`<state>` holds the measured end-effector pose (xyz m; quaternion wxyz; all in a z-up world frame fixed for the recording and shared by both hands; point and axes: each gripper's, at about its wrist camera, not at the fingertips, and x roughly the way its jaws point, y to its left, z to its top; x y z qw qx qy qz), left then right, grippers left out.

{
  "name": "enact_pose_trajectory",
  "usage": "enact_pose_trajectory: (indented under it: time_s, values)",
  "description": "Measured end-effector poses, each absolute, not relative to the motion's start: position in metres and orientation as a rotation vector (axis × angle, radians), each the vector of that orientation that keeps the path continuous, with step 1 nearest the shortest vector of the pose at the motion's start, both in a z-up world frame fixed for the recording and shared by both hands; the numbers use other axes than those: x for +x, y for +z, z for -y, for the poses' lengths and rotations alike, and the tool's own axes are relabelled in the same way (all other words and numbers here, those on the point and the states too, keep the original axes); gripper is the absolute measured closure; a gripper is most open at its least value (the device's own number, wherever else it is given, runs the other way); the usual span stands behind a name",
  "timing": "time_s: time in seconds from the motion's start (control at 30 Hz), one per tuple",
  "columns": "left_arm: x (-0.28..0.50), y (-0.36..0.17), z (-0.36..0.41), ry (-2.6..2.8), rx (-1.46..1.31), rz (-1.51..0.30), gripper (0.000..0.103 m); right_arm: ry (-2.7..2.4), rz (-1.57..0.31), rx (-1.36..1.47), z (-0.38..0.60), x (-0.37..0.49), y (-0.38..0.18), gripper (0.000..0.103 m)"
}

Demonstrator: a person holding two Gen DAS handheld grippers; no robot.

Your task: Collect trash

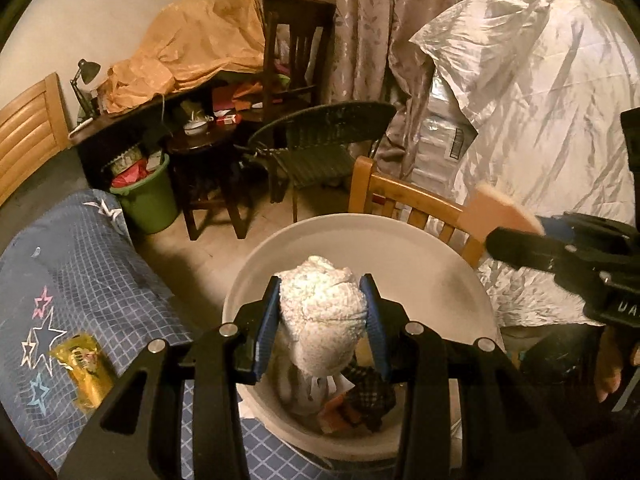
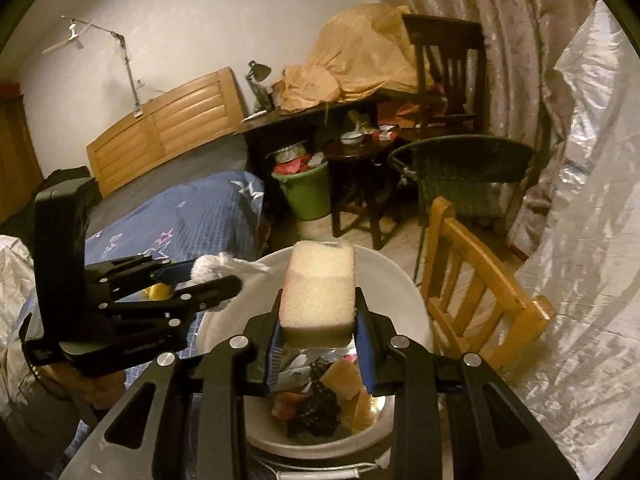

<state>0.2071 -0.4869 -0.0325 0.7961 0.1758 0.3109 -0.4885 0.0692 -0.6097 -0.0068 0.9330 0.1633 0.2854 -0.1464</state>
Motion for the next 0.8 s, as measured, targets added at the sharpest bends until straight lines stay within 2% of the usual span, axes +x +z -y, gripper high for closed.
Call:
enact_pose_trajectory:
  time_s: [0.03,0.07,0.1,0.13,0.6,0.8]
  values:
    - [0.209,-0.035,0.49,-1.059,0.381,-0.681,0.061,-0.309,-0.585,0.334,0.612,0.071,-0.008,0.056]
    - [0.211,-0.038,0.492,-1.059,0.388,-0.692,0.058,-0.324,-0.58,0.339,0.615,0.073,-0.009,0.041]
    - [0.213,-0.039,0.493,-1.042,0.391,-0.692,0.045,-0.328,-0.573,0.344,0.617,0.073,-0.01,0.04]
    - [0.214,-0.04,0.492,-1.017,0.387,-0.685,0.04,-0.33,-0.571,0.347,0.619,0.074,-0.011,0.04]
    - [0.192,-0.041,0.477,-0.999,0.409,-0.692,0.04,-0.429,-0.64,0.305,0.599,0.043,-0.025,0.04]
    - [0.176,-0.047,0.473,-1.021,0.406,-0.759,0.04,-0.459,-0.657,0.329,0.591,0.02,-0.027,0.04]
